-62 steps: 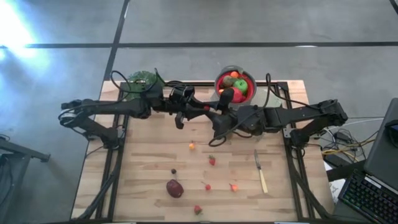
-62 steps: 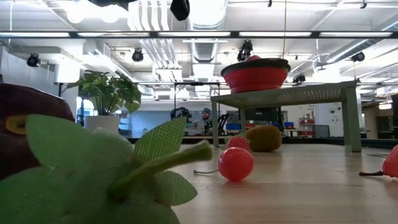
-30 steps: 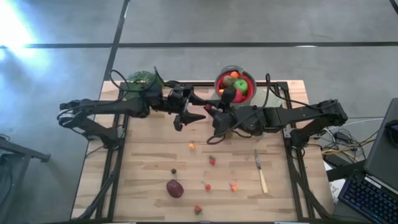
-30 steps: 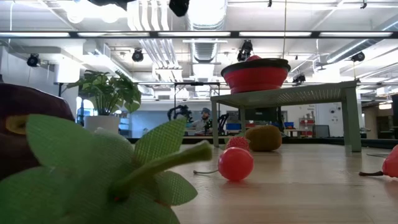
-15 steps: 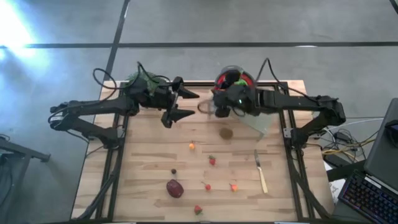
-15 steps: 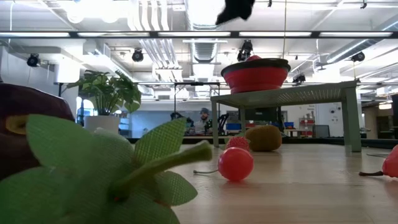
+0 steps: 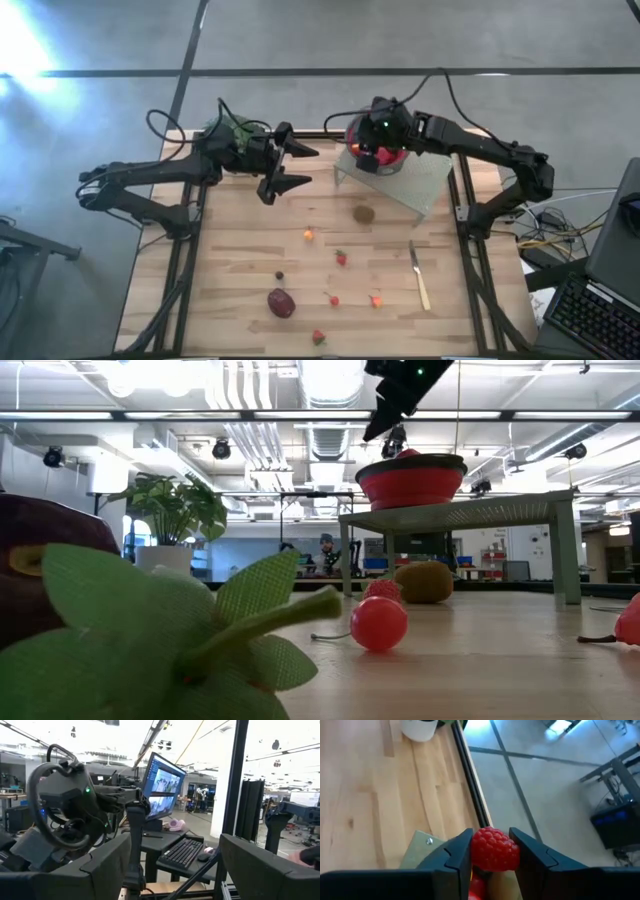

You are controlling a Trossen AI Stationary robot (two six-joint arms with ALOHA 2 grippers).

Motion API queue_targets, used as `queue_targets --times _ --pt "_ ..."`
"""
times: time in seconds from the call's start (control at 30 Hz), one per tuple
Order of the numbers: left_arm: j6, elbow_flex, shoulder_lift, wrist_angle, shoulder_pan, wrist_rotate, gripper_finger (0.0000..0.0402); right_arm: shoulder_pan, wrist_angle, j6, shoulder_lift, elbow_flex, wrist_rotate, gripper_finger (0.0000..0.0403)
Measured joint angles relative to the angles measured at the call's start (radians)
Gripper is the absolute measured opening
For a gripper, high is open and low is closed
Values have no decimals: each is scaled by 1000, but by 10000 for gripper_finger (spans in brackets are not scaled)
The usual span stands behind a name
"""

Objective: Pick & Place Fruit
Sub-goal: Put the red blackberry into the red strainer bowl, then put the red strawberry into the red strainer bowl

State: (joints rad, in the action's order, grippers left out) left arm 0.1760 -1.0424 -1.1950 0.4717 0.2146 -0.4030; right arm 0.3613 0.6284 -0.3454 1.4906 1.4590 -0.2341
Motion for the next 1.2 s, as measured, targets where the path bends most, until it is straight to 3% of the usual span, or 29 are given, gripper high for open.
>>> queue_targets --times 0.27,0.8,1.2 --pt "5 0 0 -2 0 0 310 78 21 79 1 0 98 124" --pt "53 0 -1 -15 0 0 311 84 22 84 1 0 103 201" --pt "-39 1 6 -211 0 -34 309 23 70 111 -41 12 104 234"
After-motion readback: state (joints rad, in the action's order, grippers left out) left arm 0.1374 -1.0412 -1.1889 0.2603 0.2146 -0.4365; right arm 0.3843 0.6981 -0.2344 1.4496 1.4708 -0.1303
